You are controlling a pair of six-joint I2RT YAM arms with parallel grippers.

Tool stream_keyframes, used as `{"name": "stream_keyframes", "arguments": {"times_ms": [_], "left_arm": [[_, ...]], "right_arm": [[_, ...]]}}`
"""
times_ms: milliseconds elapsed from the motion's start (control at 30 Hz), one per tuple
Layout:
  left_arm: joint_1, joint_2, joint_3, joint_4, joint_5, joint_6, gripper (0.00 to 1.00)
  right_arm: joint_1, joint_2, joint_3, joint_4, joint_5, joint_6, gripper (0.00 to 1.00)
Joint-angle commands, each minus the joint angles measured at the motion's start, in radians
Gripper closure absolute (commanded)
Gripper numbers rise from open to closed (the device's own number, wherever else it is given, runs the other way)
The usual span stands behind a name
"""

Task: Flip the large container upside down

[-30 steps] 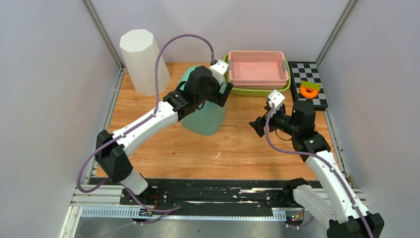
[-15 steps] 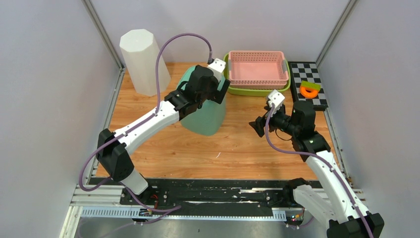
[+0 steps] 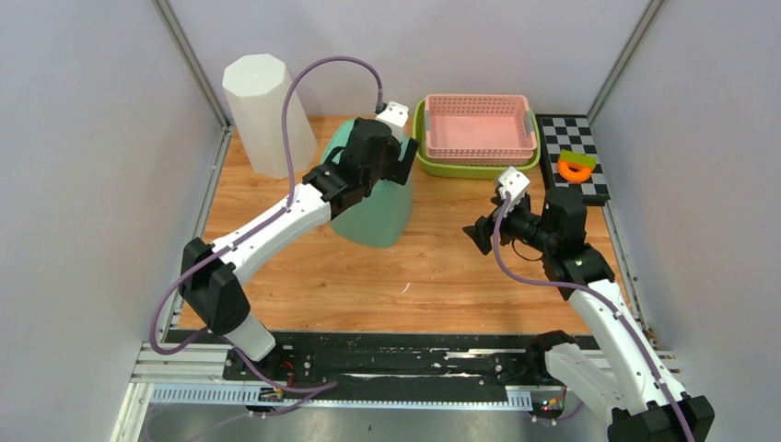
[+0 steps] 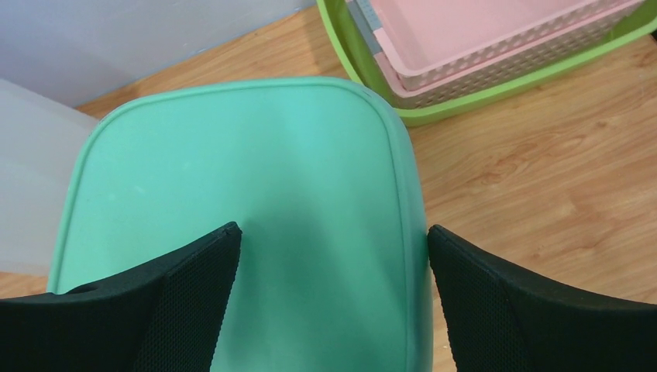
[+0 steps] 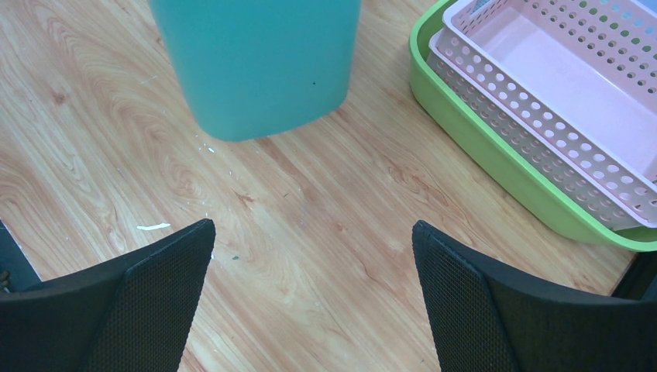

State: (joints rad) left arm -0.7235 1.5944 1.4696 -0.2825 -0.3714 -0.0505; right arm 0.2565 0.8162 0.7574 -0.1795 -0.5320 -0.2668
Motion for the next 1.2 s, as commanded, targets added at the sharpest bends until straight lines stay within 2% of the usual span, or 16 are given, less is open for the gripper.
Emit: {"name": "stream_keyframes", "arguments": {"times_ms": [0, 133, 267, 400, 533, 633, 767, 967, 1033, 1167], "left_arm": [[0.038, 0.009, 0.001, -0.01, -0.033, -0.048, 0.09], [0.056, 0.008, 0.003, -0.007, -0.016, -0.099, 0.09], [0.06, 0.0, 0.057, -0.026, 0.106, -0.118, 0.0], [0.06, -0.031, 0.13, -0.059, 0.208, -0.085, 0.0], [0.06, -0.093, 0.156, -0.072, 0.243, -0.001, 0.0], [0.06, -0.146, 0.156, -0.085, 0.304, 0.125, 0.0], [0.06, -0.212, 0.127, -0.125, 0.417, 0.366, 0.0], [0.061, -0.284, 0.059, -0.343, 0.59, 0.827, 0.0], [0.06, -0.305, 0.026, -0.411, 0.601, 0.934, 0.0], [0.061, -0.333, -0.039, -0.476, 0.58, 1.058, 0.0]], "right_arm": [[-0.014, -0.003, -0.01, -0.001, -0.023, 0.011, 0.0], [-0.014, -0.002, -0.01, -0.001, -0.023, 0.012, 0.0], [-0.014, 0.004, -0.013, 0.002, -0.024, 0.012, 0.0], [-0.014, 0.005, -0.015, 0.003, -0.028, 0.014, 0.0], [-0.014, 0.003, -0.015, 0.004, -0.027, 0.014, 0.0], [-0.014, 0.002, -0.015, 0.004, -0.028, 0.015, 0.0], [-0.014, 0.0, -0.016, 0.006, -0.026, 0.016, 0.0], [-0.018, -0.006, -0.015, 0.005, -0.028, 0.018, 0.0], [-0.02, -0.007, -0.016, 0.005, -0.028, 0.02, 0.0], [-0.02, -0.005, -0.017, 0.007, -0.03, 0.02, 0.0]]}}
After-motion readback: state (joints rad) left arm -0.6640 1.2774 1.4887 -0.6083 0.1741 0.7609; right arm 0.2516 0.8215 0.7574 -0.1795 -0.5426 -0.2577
